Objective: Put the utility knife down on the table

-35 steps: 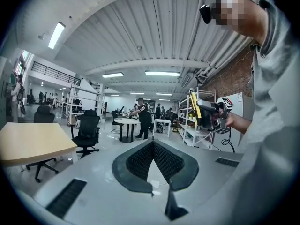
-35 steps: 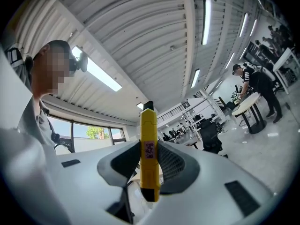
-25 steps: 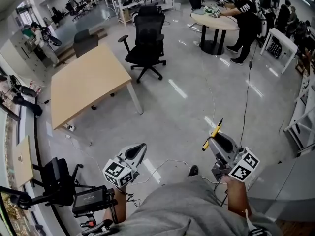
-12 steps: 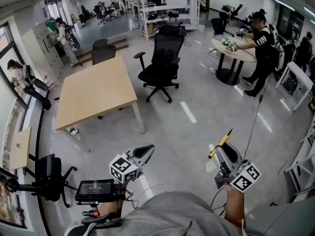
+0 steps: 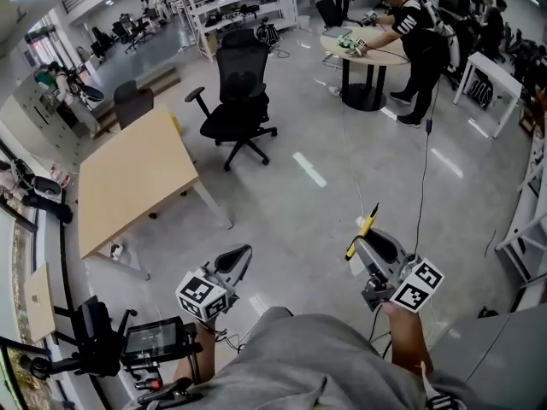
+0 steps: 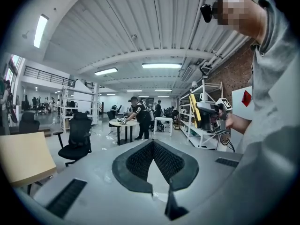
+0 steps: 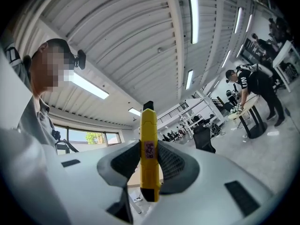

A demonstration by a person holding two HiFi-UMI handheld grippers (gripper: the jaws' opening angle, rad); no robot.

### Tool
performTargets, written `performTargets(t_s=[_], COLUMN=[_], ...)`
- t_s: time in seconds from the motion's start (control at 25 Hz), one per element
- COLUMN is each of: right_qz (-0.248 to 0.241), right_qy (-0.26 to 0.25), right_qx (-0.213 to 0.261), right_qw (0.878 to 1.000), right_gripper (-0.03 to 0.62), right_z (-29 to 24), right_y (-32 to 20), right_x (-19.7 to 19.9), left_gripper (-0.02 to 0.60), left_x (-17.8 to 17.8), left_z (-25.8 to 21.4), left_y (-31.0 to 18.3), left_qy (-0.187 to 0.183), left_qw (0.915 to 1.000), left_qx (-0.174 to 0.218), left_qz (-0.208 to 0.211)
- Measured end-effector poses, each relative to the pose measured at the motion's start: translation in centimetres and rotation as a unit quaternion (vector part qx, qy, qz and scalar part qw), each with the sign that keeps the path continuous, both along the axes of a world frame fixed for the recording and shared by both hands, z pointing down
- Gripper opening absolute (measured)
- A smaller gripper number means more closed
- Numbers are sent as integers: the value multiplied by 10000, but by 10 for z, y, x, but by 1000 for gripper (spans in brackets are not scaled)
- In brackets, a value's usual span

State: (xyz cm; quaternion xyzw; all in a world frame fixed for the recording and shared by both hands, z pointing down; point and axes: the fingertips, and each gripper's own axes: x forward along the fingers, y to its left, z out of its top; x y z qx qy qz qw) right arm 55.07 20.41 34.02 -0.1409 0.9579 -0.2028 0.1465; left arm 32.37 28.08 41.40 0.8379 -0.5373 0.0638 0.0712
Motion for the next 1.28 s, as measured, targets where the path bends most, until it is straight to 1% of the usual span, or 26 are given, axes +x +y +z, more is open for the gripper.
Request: performTargets(t_s=[0.16,0.28,0.4,0.48,0.6,0.72,1.08,1.28], right_qz=[49,126,256,304,316,369,549,595], right_qy=[29,68,145,187,263,265,365,377], right_qx=[-145,-169,-180,-215,-139,-69,-21,-2], right_qw=[9999,9998,9994,9991,9991,9989,9978,9975], right_gripper=[117,117,117,117,117,117,117,117], right_z=[7,9,12,13,8,1,-7,-3], right_y=[-18,-36,-61,-75,-95,-114,-141,-148], right_x=[2,-2,-11,-24,-52,-75,-143,-171], left_gripper=[5,6,6,6,6,6,6,6], left_x=[-2,-9,-15,-24,-45,-67,-143,-173], left_z=[2,8,14,14,7,11,6,17], left_y=[-22,-44,-75,-94,-123,-145,-178,-191], left_qy=[4,38,79,82,102,154,273,267], left_qw=[9999,9998,9994,9992,9988,9986,9980,9979], left_qx=[-116,-174,-185,-149,-22,-30,93,106], left_qz=[31,110,270,372,476,498,555,576])
